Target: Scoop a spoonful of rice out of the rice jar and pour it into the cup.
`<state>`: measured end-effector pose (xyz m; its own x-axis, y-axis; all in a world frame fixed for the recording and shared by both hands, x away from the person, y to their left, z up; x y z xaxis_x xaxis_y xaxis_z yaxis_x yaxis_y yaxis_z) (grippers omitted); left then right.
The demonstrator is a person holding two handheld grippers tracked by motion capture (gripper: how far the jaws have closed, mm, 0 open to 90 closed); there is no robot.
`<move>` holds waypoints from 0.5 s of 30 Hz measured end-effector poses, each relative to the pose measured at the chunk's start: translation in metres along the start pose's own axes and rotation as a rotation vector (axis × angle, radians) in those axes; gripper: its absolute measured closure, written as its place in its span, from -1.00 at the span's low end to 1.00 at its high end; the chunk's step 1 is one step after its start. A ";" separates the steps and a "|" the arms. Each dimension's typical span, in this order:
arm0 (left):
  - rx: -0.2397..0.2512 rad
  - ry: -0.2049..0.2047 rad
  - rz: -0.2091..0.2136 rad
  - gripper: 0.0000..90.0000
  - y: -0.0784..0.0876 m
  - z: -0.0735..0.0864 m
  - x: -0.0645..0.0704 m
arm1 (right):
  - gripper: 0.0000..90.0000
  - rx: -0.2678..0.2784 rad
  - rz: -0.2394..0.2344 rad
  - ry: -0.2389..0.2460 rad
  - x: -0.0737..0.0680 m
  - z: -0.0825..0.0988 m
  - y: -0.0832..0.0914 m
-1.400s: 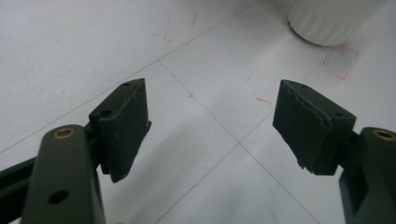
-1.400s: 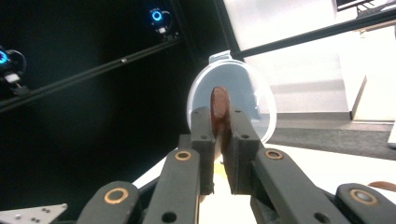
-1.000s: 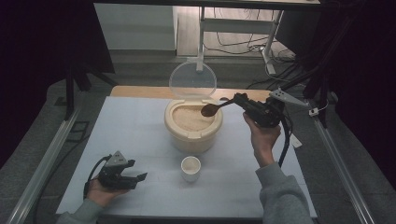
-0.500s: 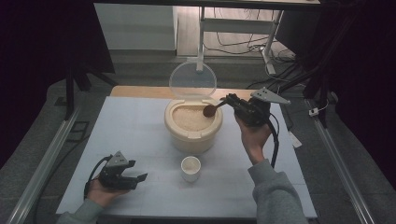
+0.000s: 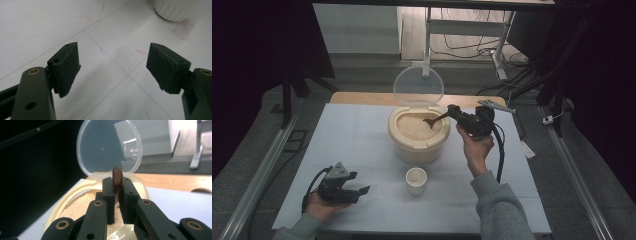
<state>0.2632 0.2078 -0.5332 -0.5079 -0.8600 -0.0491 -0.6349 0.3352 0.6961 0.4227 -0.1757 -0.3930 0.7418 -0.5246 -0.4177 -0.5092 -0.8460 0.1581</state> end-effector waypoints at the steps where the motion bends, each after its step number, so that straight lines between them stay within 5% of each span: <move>1: 0.000 -0.001 0.000 -0.43 0.000 0.000 0.000 | 0.84 0.007 -0.005 -0.027 0.002 0.001 0.000; 9: -0.001 -0.002 -0.001 -0.43 0.000 0.000 0.000 | 0.84 0.044 -0.034 -0.195 0.014 0.010 0.001; 15: 0.001 -0.001 0.000 -0.43 0.000 0.000 0.000 | 0.84 0.058 -0.047 -0.268 0.018 0.012 0.003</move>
<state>0.2633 0.2078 -0.5333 -0.5085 -0.8596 -0.0503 -0.6355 0.3352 0.6955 0.4296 -0.1861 -0.4103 0.6273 -0.4347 -0.6462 -0.5068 -0.8578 0.0850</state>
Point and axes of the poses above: each handheld gripper's, and its own axes: y roughly backward along the jaws, z roughly out of its underside, x roughly to its right, the point moved 2 cm from there along -y, roughly forward along the jaws, and after that the axes turned 14 degrees about -z, right-handed, at the moved point
